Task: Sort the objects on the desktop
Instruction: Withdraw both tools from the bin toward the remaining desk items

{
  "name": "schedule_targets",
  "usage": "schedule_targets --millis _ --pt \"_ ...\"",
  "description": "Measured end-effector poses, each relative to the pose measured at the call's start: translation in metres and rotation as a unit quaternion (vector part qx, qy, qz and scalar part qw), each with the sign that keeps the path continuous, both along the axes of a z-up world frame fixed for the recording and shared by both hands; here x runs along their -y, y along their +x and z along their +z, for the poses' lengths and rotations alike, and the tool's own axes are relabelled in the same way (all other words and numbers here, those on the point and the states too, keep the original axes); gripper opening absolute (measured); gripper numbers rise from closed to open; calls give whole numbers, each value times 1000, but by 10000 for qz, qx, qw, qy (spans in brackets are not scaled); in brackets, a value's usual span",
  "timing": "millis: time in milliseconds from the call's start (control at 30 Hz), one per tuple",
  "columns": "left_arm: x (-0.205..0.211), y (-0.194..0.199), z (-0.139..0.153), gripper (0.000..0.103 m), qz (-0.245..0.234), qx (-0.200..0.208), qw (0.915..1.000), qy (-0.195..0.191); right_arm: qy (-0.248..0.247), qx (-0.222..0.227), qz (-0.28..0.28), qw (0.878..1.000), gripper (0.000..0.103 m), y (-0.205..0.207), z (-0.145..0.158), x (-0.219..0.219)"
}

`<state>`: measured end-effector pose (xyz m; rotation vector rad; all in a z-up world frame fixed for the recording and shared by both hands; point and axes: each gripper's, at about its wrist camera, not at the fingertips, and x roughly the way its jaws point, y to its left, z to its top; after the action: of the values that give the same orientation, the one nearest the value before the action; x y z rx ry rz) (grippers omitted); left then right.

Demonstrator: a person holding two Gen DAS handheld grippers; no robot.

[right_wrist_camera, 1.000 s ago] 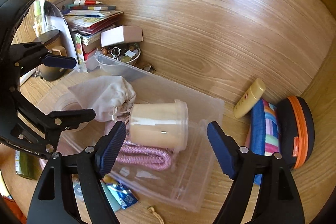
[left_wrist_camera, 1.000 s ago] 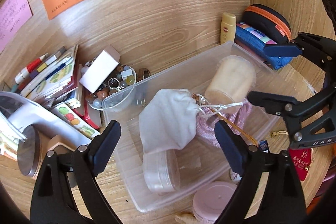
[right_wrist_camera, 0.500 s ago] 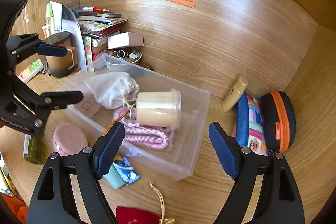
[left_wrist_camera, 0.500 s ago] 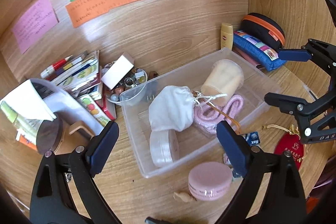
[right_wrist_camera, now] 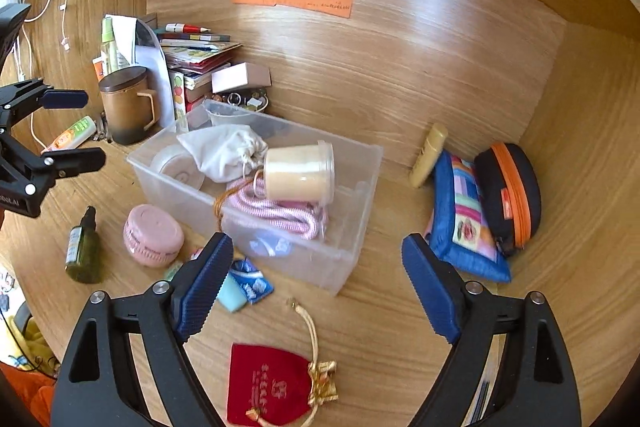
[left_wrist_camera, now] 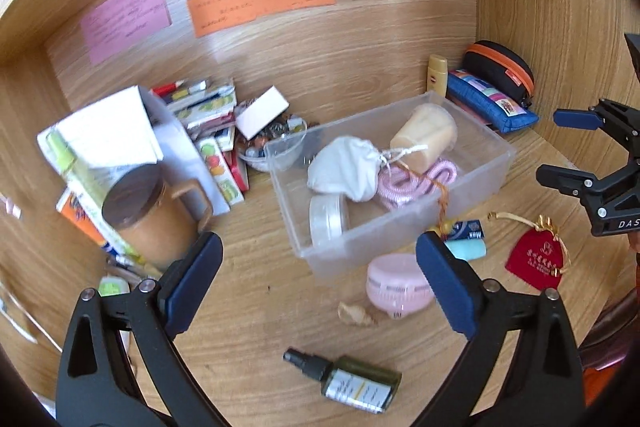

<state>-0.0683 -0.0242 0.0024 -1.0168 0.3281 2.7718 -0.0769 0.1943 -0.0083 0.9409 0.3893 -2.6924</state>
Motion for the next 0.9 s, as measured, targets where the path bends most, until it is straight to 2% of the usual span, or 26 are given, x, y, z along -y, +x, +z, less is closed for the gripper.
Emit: schedule_targets --millis 333,633,900 --pt "17 27 -39 98 259 410 9980 408 -297 348 -245 9987 85 27 -35 -13" --pt "15 48 -76 98 23 798 9954 522 -302 768 -374 9959 85 44 -63 -17" --pt "19 43 -97 98 5 1201 9898 770 -334 1089 -382 9928 85 49 -80 -18"
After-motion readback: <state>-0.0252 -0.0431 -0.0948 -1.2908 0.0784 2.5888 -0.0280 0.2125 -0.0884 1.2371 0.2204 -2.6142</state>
